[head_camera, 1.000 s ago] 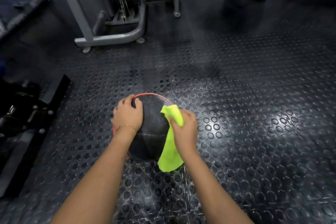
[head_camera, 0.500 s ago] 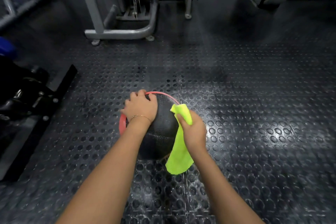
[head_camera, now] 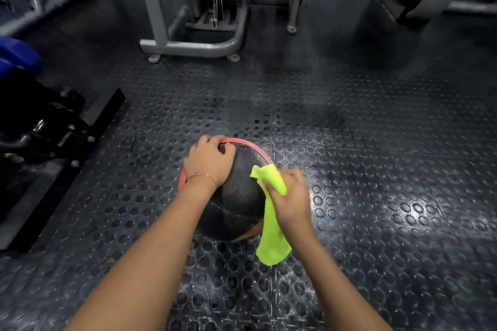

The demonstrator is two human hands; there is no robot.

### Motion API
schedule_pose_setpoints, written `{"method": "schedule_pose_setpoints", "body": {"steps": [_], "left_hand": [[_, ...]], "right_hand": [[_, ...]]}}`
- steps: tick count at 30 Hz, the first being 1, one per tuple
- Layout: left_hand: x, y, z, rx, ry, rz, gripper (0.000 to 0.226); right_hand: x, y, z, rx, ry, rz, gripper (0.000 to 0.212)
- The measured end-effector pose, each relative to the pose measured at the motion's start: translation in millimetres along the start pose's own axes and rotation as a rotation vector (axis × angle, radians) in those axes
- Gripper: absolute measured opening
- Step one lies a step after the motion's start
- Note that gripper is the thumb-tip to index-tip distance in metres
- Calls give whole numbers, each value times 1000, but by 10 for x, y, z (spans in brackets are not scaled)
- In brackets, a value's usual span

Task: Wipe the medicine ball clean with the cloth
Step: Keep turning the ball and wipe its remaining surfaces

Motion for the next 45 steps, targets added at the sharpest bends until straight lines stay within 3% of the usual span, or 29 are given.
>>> {"method": "schedule_pose_setpoints", "body": {"steps": [5,9,10,12,14,17,19,23,28,33,37,42,45], "left_hand": [[-22,-30,-66,-38,25,6,43],[-5,1,-50,-45,16,4,41],[-4,-2,-44,-52,17,4,41],[-12,-25,-51,-62,25,0,42],[-16,-48,-61,-59,30,-4,42],[4,-39,-67,-53,33,-4,42],[-1,-28,-77,-58,35,1,42],[-40,-31,-94,-46,42,8,45],[-28,29,-55,-54,29,19,42],[-56,2,-111,-103,53,26,41],[-45,41,-106,-117,52,26,40],[-60,22,-138,-149,74,43,41],[-57,55,-103,-153,78,53,38]], "right_hand": [[61,101,-239,-186,-7,-95,16],[-46,-25,-23,-26,22,-37,15],[-30,35,-54,-49,22,-27,10],[27,223,-163,-117,25,-64,26],[68,230,-164,-157,-39,-96,28],[-44,14,98,-19,-81,-19,8],[-70,-2,149,52,-130,35,18],[28,255,-86,-112,-176,-26,27],[-60,96,137,83,-215,45,20],[59,289,-106,-121,-220,-17,25],[-34,131,136,52,-233,57,17],[35,344,-22,-79,-278,4,24],[-61,211,158,51,-239,58,16]]}}
Point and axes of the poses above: each hand's wrist, its own y-axis towards the middle knuckle, its own x-axis out of the back of the hand, z = x × y, the point moved 9 cm from there along y, towards the middle knuckle, and after that the axes turned 11 degrees about x, right-handed, at the moved point
